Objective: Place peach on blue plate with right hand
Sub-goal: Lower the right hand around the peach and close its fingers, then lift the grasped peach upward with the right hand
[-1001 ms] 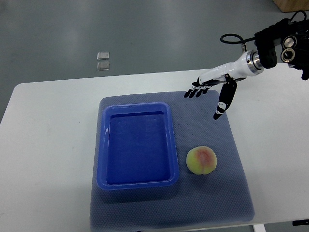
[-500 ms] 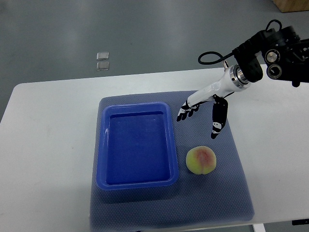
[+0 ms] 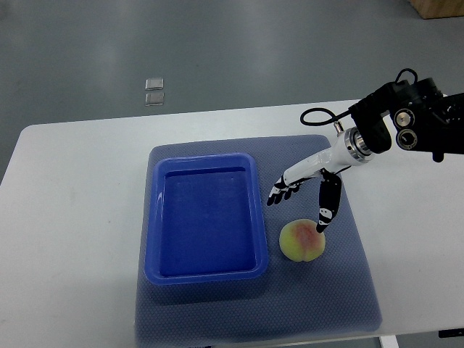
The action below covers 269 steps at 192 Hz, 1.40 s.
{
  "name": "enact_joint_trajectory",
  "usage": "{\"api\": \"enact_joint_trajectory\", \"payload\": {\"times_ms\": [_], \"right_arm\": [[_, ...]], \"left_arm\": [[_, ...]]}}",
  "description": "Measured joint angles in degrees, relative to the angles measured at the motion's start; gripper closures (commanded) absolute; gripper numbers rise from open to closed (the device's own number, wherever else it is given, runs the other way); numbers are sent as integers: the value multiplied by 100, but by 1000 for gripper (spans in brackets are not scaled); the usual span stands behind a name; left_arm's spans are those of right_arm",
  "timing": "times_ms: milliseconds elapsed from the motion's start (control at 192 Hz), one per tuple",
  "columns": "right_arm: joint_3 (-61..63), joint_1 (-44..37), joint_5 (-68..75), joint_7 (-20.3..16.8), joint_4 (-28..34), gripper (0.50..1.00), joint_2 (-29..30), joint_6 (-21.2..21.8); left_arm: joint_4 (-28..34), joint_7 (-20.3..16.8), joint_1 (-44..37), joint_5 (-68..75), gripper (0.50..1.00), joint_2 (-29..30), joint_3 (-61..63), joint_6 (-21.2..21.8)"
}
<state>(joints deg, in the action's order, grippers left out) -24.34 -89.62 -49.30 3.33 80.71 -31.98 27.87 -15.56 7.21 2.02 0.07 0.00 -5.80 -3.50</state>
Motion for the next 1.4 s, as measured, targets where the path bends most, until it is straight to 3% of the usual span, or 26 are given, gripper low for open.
{"api": "enact_joint_trajectory", "payload": {"times_ms": [594, 787, 1001, 1017, 1084, 1178, 1225, 1230, 1262, 1402], "right_arm": [[259, 1035, -38, 32, 68, 583, -167, -575], [385, 1298, -51, 72, 67, 628, -200, -794], [448, 1483, -62, 79, 67, 636, -204, -860], [457, 1494, -62, 80, 68, 666, -204, -862], [493, 1553, -62, 80, 67, 693, -204, -878], [530, 1646, -66, 84, 68, 826, -209, -954], [539, 1683, -73, 85, 67, 826, -211, -1021], [539, 1686, -73, 86, 68, 939, -212, -1027], [541, 1700, -76, 88, 68, 997, -212, -1059], [541, 1755, -213, 189, 70, 1000, -248, -1262]], "left_arm": [[1, 0, 0, -7, 500, 0, 9, 3], [0, 0, 0, -6, 500, 0, 1, 3], [0, 0, 0, -6, 500, 0, 0, 1], [0, 0, 0, -6, 500, 0, 0, 1], [0, 0, 0, -6, 500, 0, 0, 0], [0, 0, 0, -6, 500, 0, 0, -1], [0, 0, 0, -6, 500, 0, 0, -1], [0, 0, 0, -6, 500, 0, 0, -1], [0, 0, 0, -6, 500, 0, 0, -1], [0, 0, 0, -6, 500, 0, 0, 2]]}}
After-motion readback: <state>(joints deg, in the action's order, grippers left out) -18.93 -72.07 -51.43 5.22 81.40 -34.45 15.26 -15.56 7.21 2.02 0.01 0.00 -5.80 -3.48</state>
